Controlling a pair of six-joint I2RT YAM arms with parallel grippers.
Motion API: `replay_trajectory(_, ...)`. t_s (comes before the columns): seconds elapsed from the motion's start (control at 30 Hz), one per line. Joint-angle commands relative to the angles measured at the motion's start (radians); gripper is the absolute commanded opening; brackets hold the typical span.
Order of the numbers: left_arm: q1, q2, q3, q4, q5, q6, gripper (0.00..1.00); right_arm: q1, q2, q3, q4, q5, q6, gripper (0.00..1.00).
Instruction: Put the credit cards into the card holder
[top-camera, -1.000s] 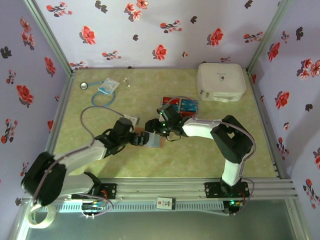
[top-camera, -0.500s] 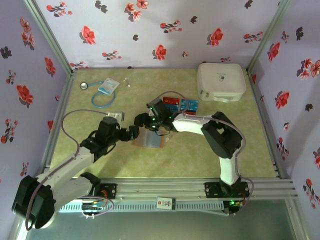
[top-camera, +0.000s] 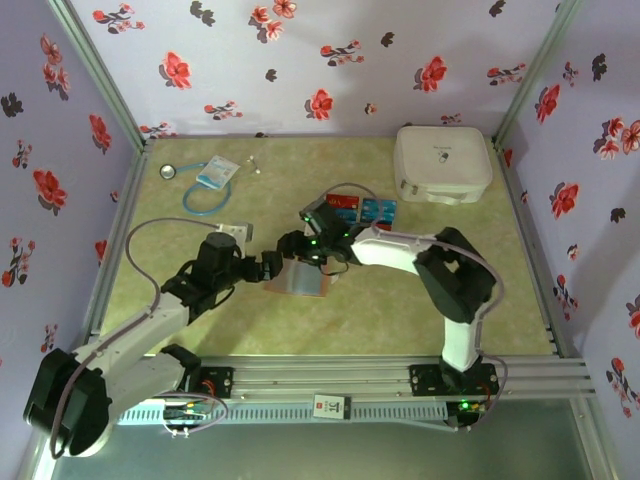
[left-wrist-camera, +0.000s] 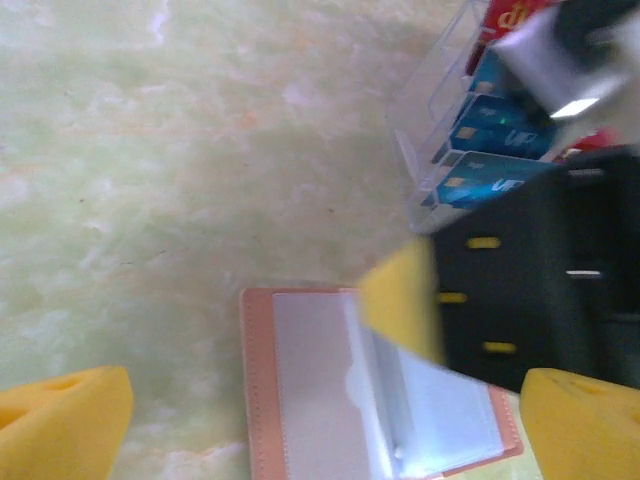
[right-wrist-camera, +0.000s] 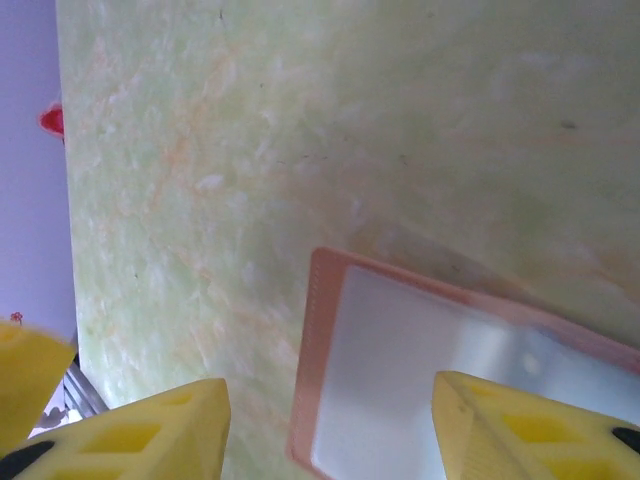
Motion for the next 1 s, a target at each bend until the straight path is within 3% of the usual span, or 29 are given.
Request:
replay_trajectory(0.0, 0.007, 0.066, 0.027, -0.072, -0.04, 0.027, 1.0, -0.019, -0.152, -0.067, -0.101, 0.082, -0.093, 0.56)
replay_trajectory(0.13, -0.007, 0.145, 0.08, -0.12, -0.07, 0.055, 1.0, -0.027, -0.264, -0.156, -0.24, 0.249, -0.175, 0.56)
replay_trajectory(0.27, -0.018, 0.186, 0.101, -0.124, -0.094, 0.064, 1.0, -0.04, -0.321, -0.237, -0.282, 0.333, -0.2, 0.57)
replay_trajectory(0.47, -0.027, 0.226, 0.116, -0.118, -0.115, 0.061, 1.0, -0.056, -0.281, -0.305, -0.234, 0.329, -0.207, 0.56)
replay_trajectory(0.73, -0.036, 0.236, 0.12, -0.129, -0.121, 0.052, 1.0, -0.113, -0.268, -0.364, -0.212, 0.341, -0.226, 0.45)
replay_trajectory(0.97, -0.041, 0.239, 0.126, -0.122, -0.122, 0.041, 1.0, -0.137, -0.366, -0.357, -0.267, 0.314, -0.249, 0.5)
